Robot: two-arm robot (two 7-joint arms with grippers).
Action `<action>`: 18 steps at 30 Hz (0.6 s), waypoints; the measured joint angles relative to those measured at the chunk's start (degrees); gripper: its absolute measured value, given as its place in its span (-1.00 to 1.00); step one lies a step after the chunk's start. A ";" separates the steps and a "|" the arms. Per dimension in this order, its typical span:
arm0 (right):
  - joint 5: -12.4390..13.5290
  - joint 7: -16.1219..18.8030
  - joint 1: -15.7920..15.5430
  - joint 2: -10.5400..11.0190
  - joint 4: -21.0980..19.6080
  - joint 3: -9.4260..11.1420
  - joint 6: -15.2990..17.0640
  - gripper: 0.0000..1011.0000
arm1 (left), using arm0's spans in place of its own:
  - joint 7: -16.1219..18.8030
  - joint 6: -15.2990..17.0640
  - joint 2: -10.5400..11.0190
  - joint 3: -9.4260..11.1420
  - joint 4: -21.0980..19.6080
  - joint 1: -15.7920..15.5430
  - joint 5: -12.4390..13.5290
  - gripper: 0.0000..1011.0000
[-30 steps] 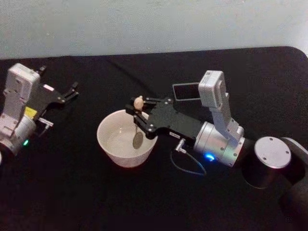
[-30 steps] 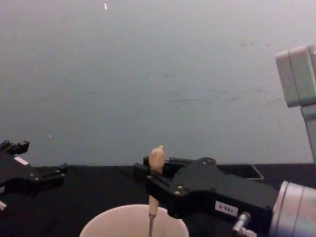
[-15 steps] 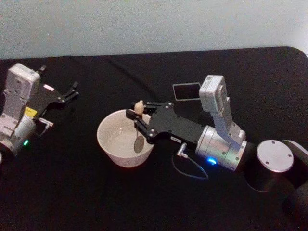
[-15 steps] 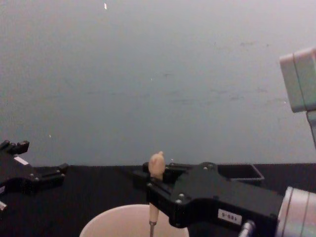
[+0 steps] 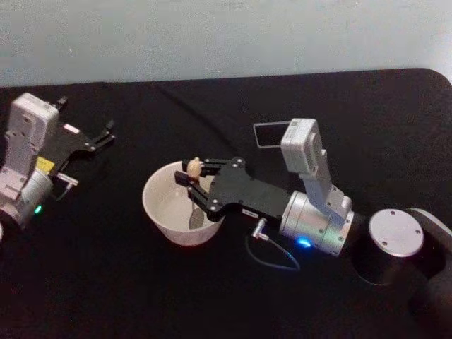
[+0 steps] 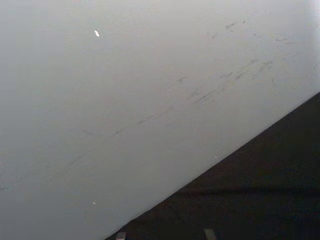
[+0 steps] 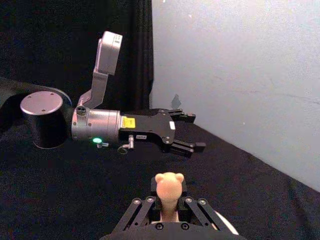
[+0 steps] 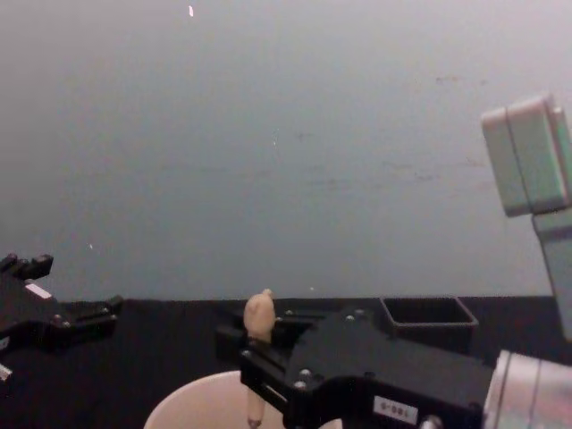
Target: Pick up the stirring spoon with one hand, stir inside the cup, then place it back in its original position.
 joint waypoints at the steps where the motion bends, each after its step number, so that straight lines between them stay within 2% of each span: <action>1: -0.09 0.07 0.23 -0.21 0.25 -0.17 0.01 -0.65 | 0.00 0.00 0.00 0.00 0.00 0.00 0.00 0.98; 18: -0.81 0.44 3.25 -3.33 3.75 -1.66 -0.58 -0.65 | 0.00 0.00 0.00 0.00 0.00 0.00 0.00 0.98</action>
